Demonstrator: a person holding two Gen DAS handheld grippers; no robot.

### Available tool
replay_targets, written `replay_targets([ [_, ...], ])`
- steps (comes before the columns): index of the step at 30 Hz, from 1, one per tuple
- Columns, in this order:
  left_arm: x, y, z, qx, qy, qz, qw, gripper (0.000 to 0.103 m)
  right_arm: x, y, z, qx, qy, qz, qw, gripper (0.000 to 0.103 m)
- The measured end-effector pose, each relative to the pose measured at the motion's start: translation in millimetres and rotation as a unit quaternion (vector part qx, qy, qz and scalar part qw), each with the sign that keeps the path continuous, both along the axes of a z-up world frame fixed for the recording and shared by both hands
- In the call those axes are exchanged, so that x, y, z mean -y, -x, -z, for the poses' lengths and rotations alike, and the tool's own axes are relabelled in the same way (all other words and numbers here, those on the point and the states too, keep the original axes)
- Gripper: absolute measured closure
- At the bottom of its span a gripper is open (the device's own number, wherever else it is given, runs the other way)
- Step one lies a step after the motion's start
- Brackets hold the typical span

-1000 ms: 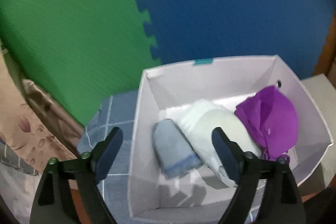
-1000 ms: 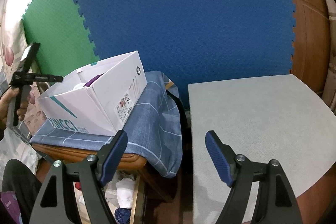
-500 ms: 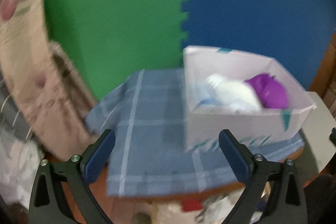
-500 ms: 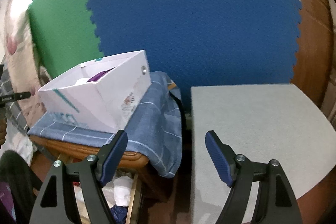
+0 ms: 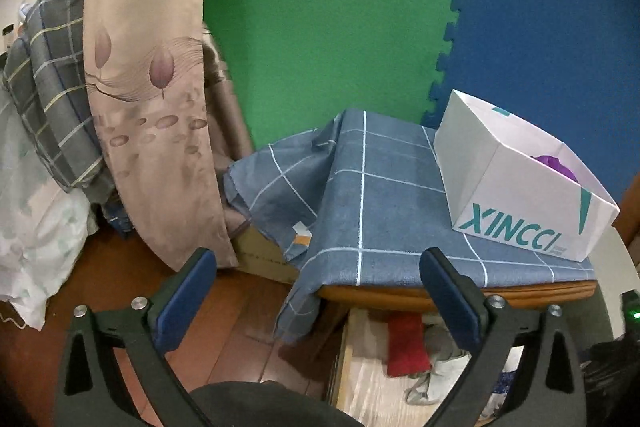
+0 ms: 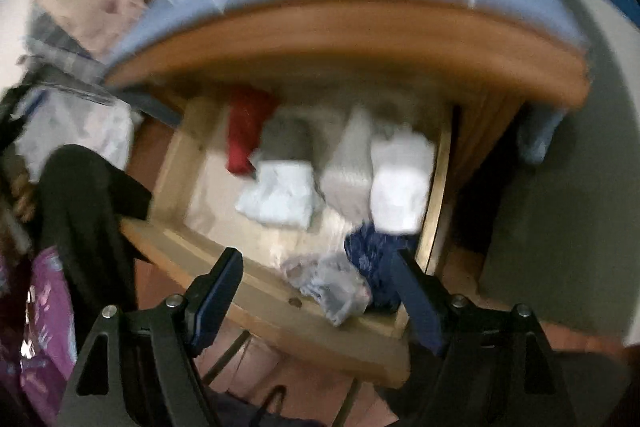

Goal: Take underwear out of drawer
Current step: 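Move the right gripper down into the drawer toward the remaining underwear, then close the right gripper on the light floral underwear in the drawer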

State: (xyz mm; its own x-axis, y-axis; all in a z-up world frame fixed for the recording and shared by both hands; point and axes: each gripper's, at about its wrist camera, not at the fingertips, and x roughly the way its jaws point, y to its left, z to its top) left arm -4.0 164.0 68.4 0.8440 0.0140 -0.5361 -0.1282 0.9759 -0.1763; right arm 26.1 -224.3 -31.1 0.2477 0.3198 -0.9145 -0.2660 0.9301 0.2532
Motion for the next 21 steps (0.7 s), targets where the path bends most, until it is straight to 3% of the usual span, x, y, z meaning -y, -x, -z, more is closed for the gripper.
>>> replay_targets([
  [6,4.6,-6.0,4.0,-0.011,-0.001,0.025,0.9996,0.002,-16.8,-3.9,37.3,-0.062,0.05,0.025,0.997,0.024],
  [13,3.5,3.1,3.2,0.012,0.005,0.032,0.9994,0.001,-22.7,-11.8,71.7,-0.134,0.066,0.049,0.988,0.025],
  [18,-7.0,4.1,3.8,0.018,0.034,0.03,0.9988,0.001,-23.9,-13.3,96.3,-0.181,0.067,0.055,0.98,0.037],
  [21,-17.0,3.2,7.3,0.015,0.066,0.026,0.9974,0.001,-24.2,-13.5,104.2,-0.184,0.065,0.05,0.979,0.068],
])
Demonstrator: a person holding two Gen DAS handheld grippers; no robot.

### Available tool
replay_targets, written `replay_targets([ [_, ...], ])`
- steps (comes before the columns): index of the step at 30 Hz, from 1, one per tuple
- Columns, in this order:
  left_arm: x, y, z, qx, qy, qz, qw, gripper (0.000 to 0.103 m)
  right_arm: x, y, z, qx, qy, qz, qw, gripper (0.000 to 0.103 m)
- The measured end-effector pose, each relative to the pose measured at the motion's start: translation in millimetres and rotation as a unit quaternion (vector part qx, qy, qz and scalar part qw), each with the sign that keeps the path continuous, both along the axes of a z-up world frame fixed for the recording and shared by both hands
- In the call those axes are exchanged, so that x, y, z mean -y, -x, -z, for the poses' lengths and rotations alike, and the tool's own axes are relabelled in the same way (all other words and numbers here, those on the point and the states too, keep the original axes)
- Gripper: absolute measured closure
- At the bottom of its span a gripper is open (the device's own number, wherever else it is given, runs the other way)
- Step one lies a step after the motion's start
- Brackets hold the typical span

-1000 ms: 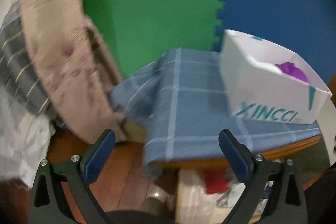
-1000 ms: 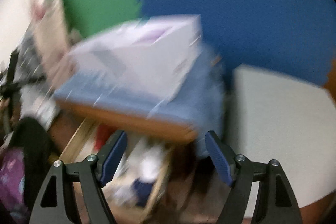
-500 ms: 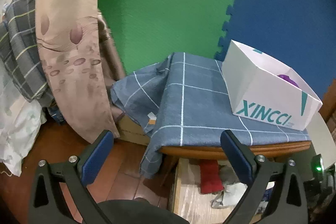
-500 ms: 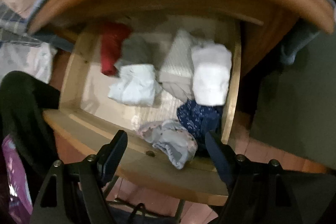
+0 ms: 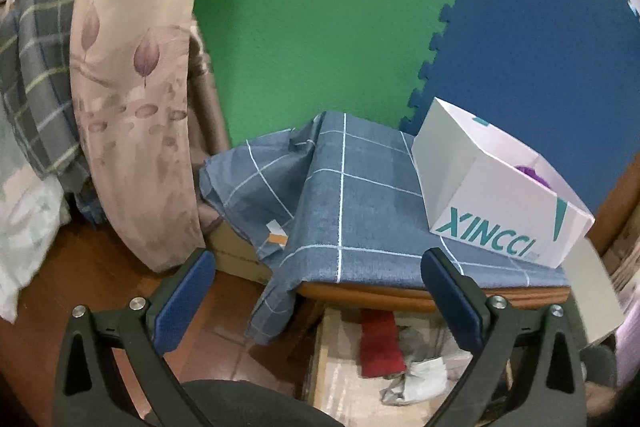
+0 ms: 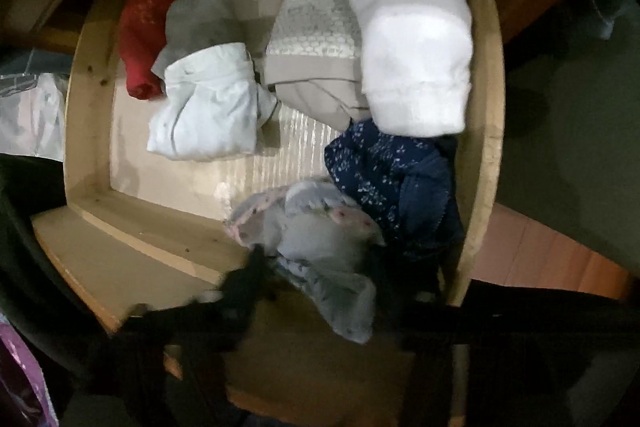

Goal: Take underwear out of drawer
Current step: 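Close the right gripper on the light floral underwear in the drawer, then lift the floral underwear with the right gripper and release it into the shoebox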

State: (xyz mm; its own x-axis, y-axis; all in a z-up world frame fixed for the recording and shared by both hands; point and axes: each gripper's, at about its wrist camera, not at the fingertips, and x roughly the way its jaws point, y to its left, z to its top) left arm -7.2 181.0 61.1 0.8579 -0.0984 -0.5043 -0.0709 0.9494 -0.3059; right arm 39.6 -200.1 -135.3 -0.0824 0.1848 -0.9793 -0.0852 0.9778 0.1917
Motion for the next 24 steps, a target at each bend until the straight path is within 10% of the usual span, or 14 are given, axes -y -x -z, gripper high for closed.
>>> replay_targets([
  [2,-8.1,-1.1,3.1,-0.003,0.027,-0.004,0.9996,0.001,0.1,-0.5,0.9,0.004,-0.008,-0.005,1.0,0.083],
  [10,-56.2,13.5,20.1,0.023,0.171,-0.065,0.9829,0.001,-2.4,8.1,-37.1,0.051,-0.092,-0.023,0.994,0.086],
  [24,-19.4,7.9,4.1,0.015,0.045,-0.061,0.997,0.001,12.2,35.9,-152.2,0.165,-0.211,0.002,0.963,0.086],
])
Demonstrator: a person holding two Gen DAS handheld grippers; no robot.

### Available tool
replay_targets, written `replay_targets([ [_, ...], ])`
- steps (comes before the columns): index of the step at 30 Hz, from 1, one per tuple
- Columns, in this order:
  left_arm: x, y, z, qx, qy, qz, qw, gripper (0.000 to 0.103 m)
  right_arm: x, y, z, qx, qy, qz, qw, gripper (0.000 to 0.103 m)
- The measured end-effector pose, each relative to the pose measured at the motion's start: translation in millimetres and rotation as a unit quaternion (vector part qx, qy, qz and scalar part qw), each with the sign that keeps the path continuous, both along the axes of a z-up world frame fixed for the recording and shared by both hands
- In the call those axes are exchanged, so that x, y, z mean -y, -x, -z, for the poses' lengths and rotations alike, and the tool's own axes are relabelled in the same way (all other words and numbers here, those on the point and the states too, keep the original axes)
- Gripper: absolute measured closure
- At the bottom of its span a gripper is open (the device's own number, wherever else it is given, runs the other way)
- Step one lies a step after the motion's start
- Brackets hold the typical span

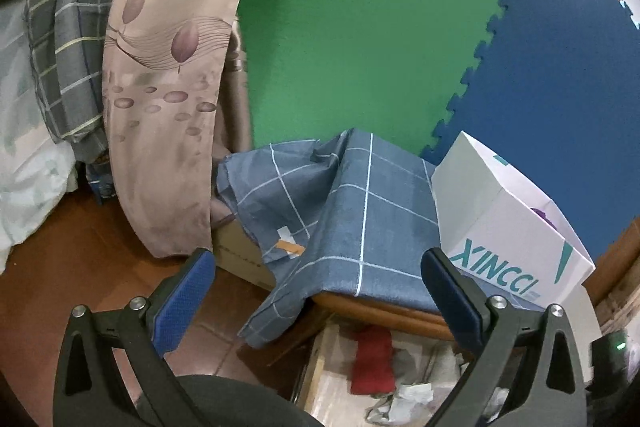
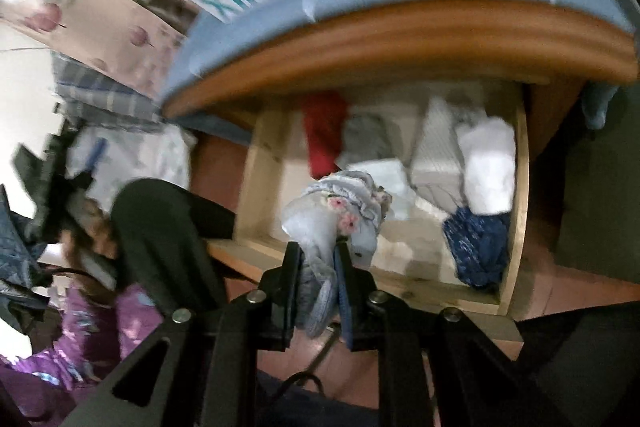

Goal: Take underwear out of drawer
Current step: 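Lift the floral underwear with the right gripper and release it into the shoebox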

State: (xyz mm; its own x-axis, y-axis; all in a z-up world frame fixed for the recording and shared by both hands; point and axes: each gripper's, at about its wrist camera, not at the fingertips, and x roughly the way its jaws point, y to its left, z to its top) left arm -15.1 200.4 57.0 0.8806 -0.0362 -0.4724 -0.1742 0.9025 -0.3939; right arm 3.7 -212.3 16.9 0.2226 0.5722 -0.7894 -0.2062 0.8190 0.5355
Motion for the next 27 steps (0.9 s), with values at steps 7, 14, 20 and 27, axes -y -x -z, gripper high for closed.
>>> replay_targets([
  [7,-11.3,1.1,4.0,-0.004,0.027,-0.015,0.9995,0.001,-2.2,6.7,-46.9,0.047,-0.045,0.002,0.998,0.086],
  [14,-5.4,1.6,2.5,-0.003,0.011,-0.015,0.9998,0.001,-10.9,16.2,-111.9,0.129,-0.062,-0.014,0.99,0.086],
  [20,-4.6,3.1,2.6,-0.003,0.01,-0.016,0.9998,0.001,1.2,1.0,-182.4,0.194,-0.098,0.002,0.976,0.086],
  [27,-6.7,3.1,2.0,-0.004,0.016,-0.018,0.9997,0.001,14.0,-47.8,-238.4,0.246,-0.105,0.032,0.963,0.086],
])
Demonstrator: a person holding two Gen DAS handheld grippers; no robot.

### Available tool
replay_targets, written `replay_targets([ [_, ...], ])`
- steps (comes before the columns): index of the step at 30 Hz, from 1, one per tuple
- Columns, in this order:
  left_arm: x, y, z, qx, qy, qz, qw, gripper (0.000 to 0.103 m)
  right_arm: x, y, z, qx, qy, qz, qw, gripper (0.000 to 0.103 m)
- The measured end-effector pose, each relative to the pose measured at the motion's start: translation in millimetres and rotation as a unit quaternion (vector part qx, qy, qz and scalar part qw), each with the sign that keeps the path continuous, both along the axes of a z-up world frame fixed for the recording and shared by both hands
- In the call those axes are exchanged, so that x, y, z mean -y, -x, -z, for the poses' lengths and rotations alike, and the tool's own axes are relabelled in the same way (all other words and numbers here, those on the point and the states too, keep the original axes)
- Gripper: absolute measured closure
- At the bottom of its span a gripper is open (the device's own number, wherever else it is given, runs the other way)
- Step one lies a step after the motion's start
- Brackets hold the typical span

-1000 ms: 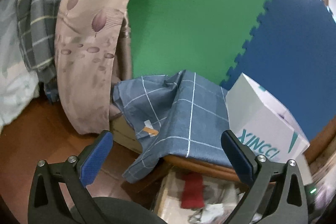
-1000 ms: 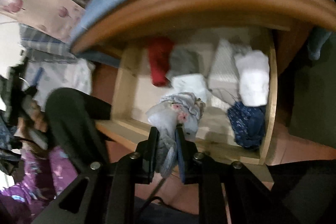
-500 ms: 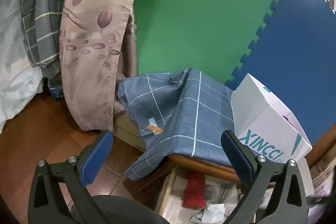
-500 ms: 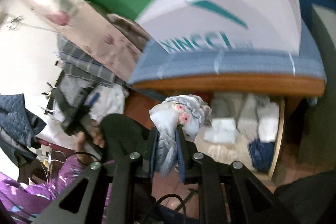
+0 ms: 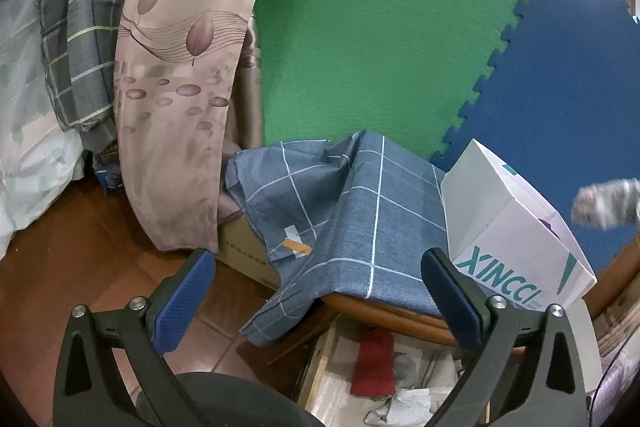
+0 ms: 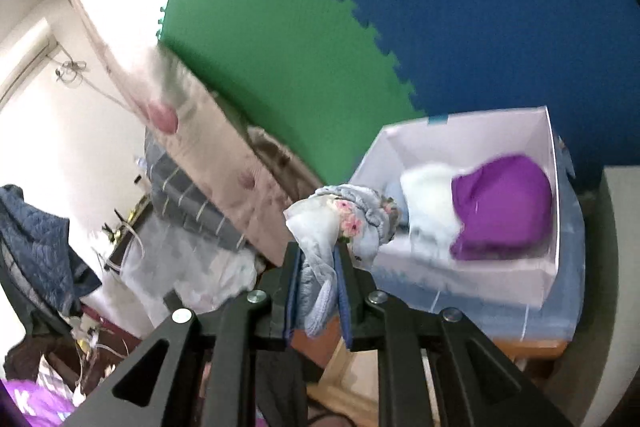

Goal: Take underwear out of drawer
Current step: 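Lift the floral underwear with the right gripper and release it into the shoebox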

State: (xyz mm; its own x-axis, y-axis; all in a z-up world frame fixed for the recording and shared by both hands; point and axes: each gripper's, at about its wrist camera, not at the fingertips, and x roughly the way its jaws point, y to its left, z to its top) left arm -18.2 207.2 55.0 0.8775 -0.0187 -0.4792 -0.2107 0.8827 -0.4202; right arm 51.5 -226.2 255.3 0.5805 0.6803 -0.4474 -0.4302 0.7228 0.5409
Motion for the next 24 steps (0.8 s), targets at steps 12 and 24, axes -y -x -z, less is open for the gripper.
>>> replay_targets([
  [12,1.9,-0.1,0.0,0.0,-0.01,0.001,1.0,0.001,-7.9,-135.8,16.9,-0.022,0.088,0.07,0.993,0.086],
  [24,16.4,-4.0,-2.8,-0.005,-0.059,0.011,0.9982,0.001,-21.7,-220.2,84.4,-0.104,0.173,0.102,0.974,0.084],
])
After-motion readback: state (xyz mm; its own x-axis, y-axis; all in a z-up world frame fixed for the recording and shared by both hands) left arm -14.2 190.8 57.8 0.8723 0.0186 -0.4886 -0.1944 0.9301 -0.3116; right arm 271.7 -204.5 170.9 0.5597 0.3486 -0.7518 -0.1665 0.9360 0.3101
